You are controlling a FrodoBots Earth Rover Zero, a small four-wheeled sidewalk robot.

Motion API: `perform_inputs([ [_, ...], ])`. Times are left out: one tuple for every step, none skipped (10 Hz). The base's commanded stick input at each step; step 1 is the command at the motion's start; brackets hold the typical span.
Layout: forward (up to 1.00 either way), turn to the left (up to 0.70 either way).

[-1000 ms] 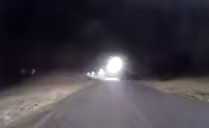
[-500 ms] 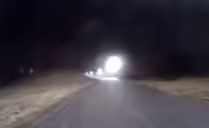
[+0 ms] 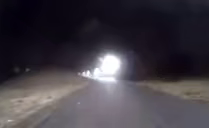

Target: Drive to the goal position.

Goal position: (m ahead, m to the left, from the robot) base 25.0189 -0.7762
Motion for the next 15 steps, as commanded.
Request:
perform_inputs([
  [1.00,-0.03],
  [1.00,-0.03],
  [1.00,-0.03],
  [1.00,-0.03],
  [1.00,-0.01],
  [1.00,0.00],
  [1.00,0.00],
  [1.00,0.00],
  [1.00,0.00],
  [1.00,0.00],
  [1.00,0.00],
  [1.00,0.00],
  [1.00,0.00],
  [1.00,0.01],
  [1.00,0.02],
])
